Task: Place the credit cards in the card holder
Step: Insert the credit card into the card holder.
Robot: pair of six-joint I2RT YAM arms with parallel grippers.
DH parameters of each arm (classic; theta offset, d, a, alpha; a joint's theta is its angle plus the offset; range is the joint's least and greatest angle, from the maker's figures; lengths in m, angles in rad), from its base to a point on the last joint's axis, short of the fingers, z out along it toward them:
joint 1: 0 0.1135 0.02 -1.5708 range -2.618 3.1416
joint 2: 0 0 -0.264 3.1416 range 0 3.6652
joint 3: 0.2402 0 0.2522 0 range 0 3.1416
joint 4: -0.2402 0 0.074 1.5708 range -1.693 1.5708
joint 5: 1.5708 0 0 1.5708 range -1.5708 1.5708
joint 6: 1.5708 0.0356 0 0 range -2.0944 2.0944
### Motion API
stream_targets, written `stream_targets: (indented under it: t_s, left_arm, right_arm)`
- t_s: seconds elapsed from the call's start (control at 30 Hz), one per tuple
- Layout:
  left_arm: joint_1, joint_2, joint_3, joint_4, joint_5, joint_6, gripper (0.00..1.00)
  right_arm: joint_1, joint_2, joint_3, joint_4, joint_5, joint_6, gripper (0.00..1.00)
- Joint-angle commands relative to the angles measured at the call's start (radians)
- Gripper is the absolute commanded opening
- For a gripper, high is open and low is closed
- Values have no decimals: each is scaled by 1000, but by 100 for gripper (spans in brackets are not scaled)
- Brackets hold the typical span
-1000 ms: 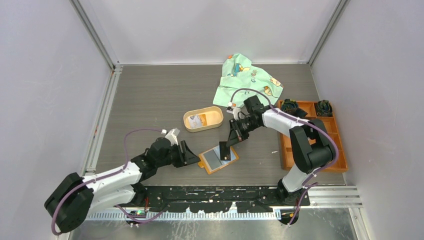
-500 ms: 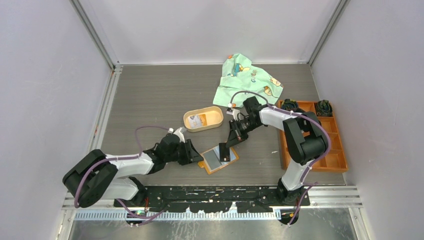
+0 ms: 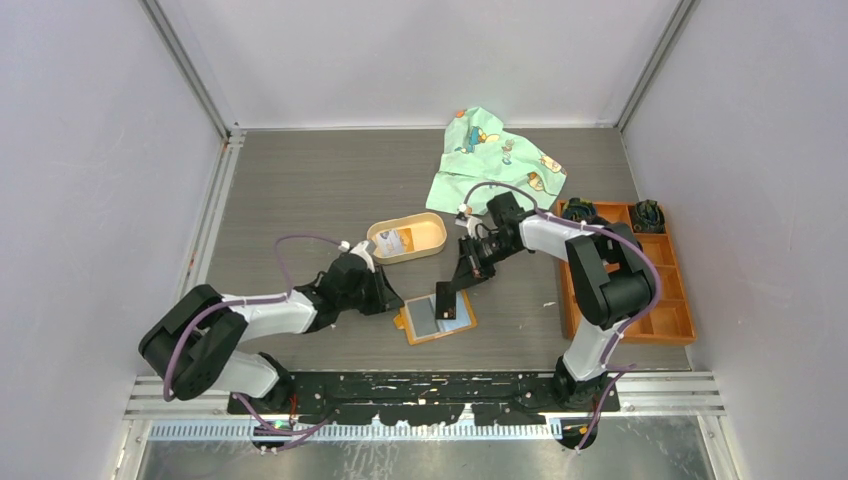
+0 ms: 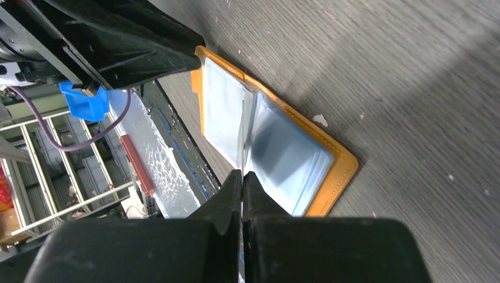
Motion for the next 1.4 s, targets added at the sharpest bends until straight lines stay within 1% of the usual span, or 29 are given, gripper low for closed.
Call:
stream_targets:
  t_s: [0.0,0.07,0.17,0.27,0.43,0.6,0.73,0.97,1.37]
  left_arm:
    - [22,-8,35,8,-35,48,23]
    - [22,-34,32,-1,-44,52,25]
    - [22,-99,32,-58,-49,60,28]
    - [21,-172,19,-112,-21,54,31]
    - [17,-233,-44,-102,59,-31,33]
    - [-28,-264,-83,-117,39,-91,34]
    - [-53,-249,-78,-150,37,-114,34]
    - [-96,-160,-47,-146,60,-142,34]
    - [-98,-81,-17,-144,30,-111,31]
  right_arm:
    - [-27,-86,-40,85,-2,80,1]
    - [-26,-95,-64,123,-16,104,1]
    - [-25,-73,-65,126,-28,106,1]
    - [-17,-47,-66,127,-51,112,1]
    - [6,-25,-67,126,-52,113,1]
    - [7,-22,-67,122,-7,115,1]
    - [9,-16,-78,132,-7,121,1]
    - [41,31,-78,114,-48,108,1]
    - [52,90,-44,73,-59,86,2]
